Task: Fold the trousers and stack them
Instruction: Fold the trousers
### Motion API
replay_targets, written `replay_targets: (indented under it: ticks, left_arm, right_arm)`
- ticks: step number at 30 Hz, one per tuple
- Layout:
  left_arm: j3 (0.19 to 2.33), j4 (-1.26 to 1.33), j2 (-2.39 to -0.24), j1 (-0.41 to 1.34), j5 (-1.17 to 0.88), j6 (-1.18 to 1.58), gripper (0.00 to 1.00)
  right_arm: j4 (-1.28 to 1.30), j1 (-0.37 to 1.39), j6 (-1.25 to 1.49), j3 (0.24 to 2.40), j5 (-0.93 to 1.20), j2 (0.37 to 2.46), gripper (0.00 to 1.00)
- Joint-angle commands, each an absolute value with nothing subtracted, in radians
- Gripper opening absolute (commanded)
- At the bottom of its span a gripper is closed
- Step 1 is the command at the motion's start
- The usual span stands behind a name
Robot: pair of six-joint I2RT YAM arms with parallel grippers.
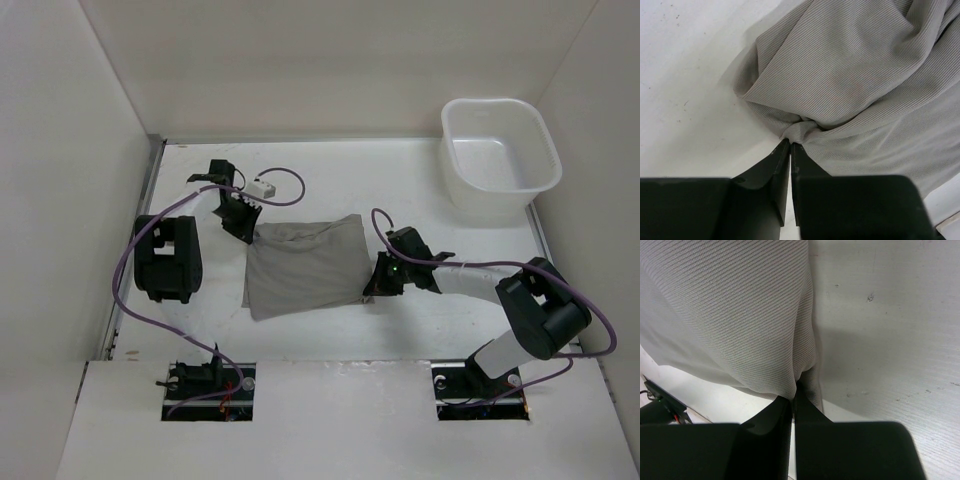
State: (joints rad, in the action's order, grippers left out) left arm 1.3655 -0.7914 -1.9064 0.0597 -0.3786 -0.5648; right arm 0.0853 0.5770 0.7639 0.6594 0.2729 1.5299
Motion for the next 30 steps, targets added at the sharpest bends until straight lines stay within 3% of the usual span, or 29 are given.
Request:
replay_targets:
  ticks: [1, 13, 27, 30]
  left_arm:
    - [1.353, -0.79, -1.868, 0.068, -0.404, -0.577, 0.0]
    - [1.328, -0.499, -1.689, 0.053, -0.293, -0.512, 0.0]
    - [1.496, -0.54, -1.804, 0.087, -0.192, -0.561, 0.0]
    - [1.505, -0.612, -1.882, 0.094, -0.132, -0.601, 0.0]
  right_arm:
    - [0.112, 0.567, 0.747, 0.65, 0.244, 1.517, 0.04]
    - [0.114, 0.559, 0.744, 0.644, 0.244, 1.523, 0.04]
    - [0.107, 0.564, 0.75, 0.658, 0.245, 1.572, 0.04]
    - [0.097, 0.564, 0.72, 0.657, 0.242, 1.522, 0.25]
